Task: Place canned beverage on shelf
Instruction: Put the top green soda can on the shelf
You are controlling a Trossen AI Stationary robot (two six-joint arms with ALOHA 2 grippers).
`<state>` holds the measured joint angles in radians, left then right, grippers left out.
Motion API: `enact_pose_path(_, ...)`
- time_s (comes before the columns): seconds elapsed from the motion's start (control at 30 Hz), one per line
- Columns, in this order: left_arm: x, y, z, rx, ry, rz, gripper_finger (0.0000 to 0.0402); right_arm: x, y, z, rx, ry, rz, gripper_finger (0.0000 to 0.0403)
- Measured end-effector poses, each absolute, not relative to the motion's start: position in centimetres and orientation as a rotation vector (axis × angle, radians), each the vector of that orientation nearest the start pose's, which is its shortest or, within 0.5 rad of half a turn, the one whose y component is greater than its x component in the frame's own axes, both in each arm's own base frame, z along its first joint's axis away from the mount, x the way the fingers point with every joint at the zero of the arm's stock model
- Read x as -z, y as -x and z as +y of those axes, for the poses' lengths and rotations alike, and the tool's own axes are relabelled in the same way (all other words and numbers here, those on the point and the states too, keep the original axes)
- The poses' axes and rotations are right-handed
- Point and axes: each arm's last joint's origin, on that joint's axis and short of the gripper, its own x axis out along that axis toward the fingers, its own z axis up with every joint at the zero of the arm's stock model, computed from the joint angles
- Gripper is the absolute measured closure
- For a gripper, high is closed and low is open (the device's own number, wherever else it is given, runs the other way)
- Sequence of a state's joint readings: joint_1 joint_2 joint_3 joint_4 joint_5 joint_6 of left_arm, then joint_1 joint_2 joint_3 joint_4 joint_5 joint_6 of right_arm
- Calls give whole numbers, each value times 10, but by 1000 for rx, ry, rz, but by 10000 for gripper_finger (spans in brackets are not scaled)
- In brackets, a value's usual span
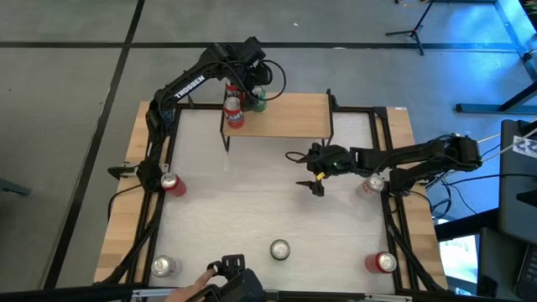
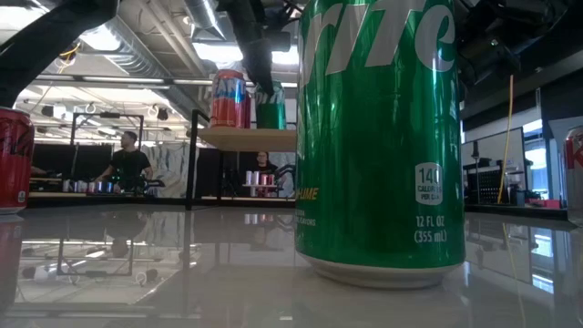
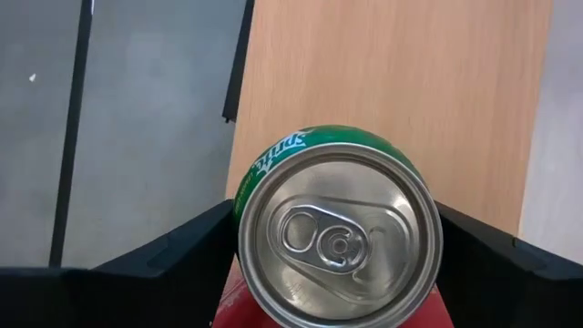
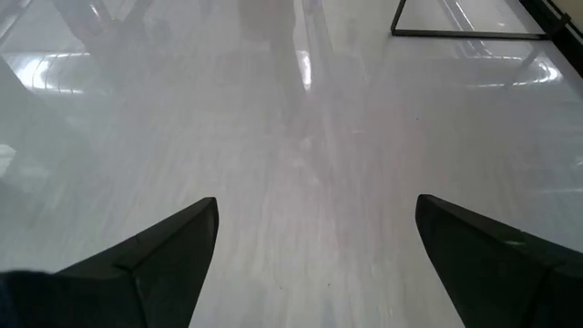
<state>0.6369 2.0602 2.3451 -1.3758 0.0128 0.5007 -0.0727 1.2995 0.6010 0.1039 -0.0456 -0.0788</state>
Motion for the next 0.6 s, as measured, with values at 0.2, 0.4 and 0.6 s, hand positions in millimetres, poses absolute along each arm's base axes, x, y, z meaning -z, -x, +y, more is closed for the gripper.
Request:
enact_pose_path(0.2, -378, -327, 242, -288, -92, 1146, 74, -192, -255, -17, 3, 41, 594, 33)
enact_pose_path(0.4, -379, -328, 243, -312, -110, 1142, 72, -192, -255, -17, 2, 42, 594, 33)
enact_pose_path(0.6, -380, -328, 245, -352, -143, 1151, 71, -192, -255, -17, 2, 43, 594, 33)
